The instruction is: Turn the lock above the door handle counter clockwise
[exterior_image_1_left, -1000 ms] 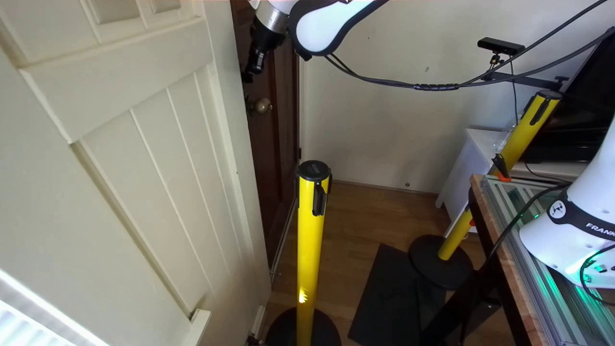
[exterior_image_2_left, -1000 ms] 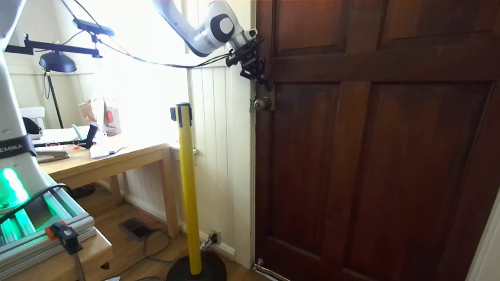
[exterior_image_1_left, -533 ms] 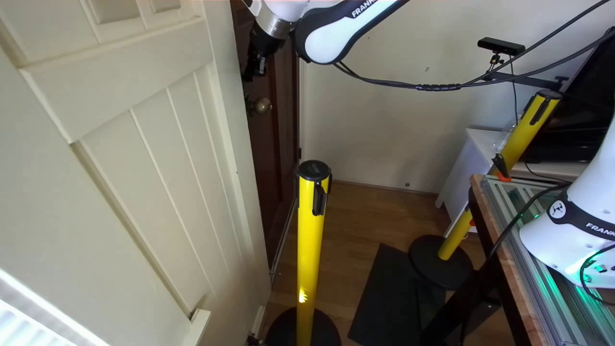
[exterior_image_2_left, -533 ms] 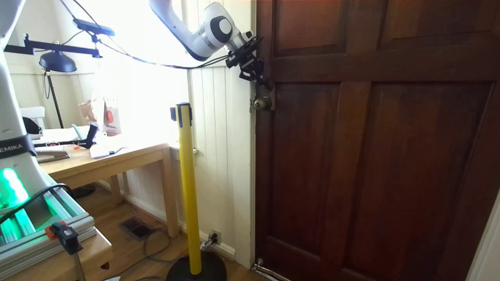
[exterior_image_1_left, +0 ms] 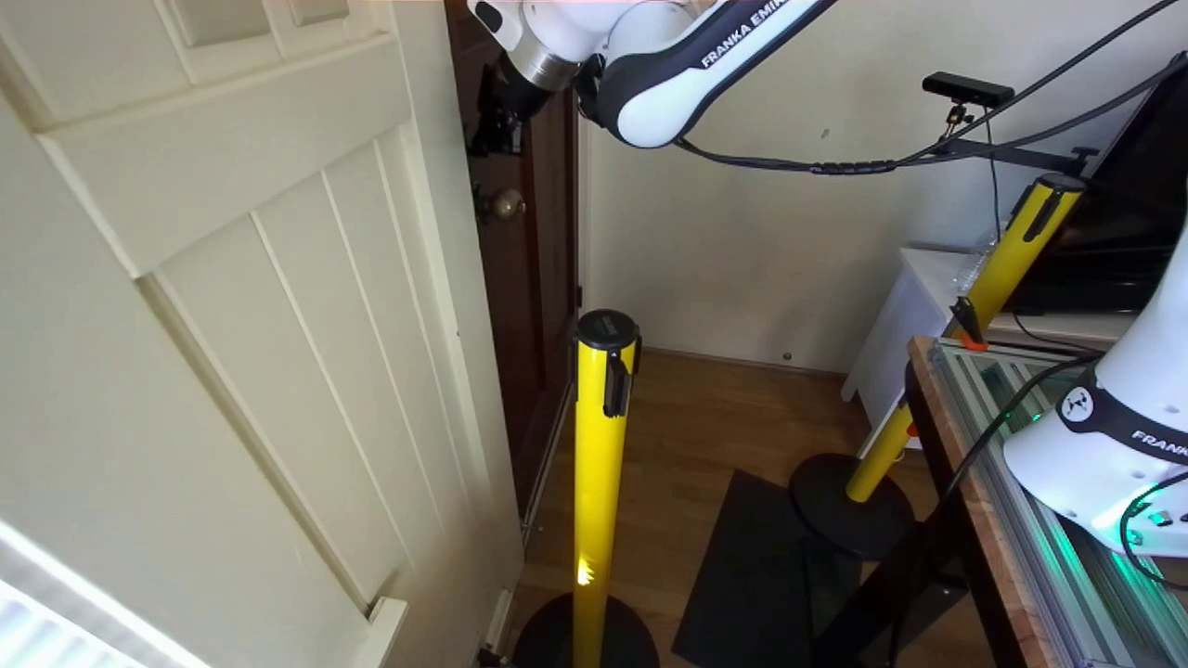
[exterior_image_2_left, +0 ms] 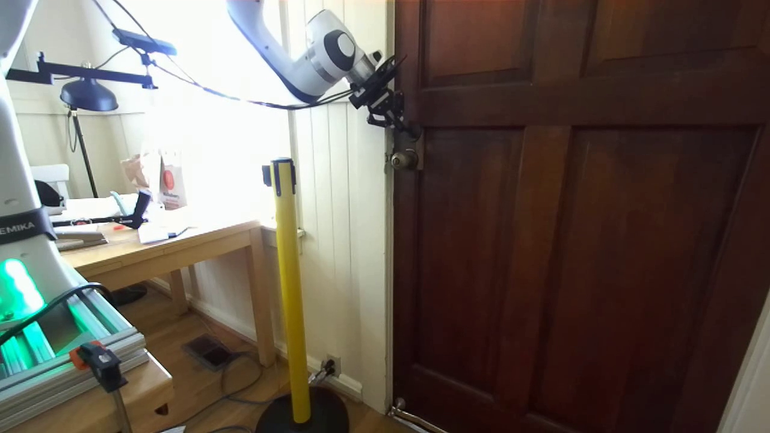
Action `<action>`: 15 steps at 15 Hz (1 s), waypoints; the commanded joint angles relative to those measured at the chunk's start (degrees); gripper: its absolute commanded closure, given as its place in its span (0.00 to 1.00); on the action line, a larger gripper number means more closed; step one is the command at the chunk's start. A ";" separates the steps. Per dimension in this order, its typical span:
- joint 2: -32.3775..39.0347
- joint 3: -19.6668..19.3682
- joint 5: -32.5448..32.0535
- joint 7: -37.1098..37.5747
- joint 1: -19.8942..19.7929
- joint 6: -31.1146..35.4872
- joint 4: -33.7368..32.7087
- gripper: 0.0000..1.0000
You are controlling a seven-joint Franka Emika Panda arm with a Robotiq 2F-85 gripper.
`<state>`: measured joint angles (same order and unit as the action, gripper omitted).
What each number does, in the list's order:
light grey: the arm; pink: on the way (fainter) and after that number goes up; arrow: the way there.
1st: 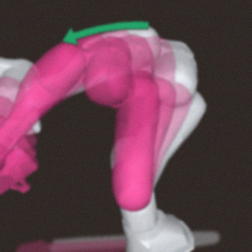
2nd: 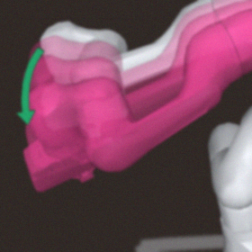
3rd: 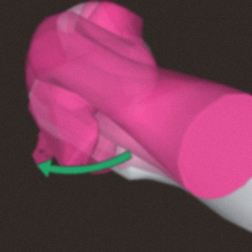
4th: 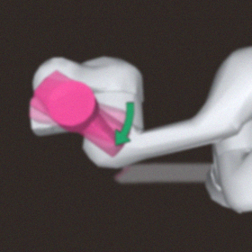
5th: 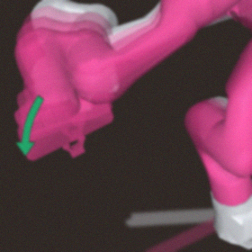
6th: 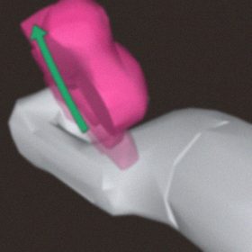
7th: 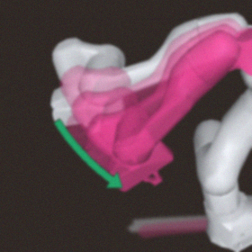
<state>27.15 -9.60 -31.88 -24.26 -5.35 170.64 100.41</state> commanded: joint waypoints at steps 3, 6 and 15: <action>-5.86 0.26 -3.83 0.40 4.89 -9.77 8.26 0.46; -10.00 4.98 4.64 -0.84 1.88 -19.88 8.67 0.24; -20.00 2.24 26.05 -6.23 -7.49 -48.87 3.57 0.00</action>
<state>10.18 -6.53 -11.74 -27.16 -10.55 132.06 105.80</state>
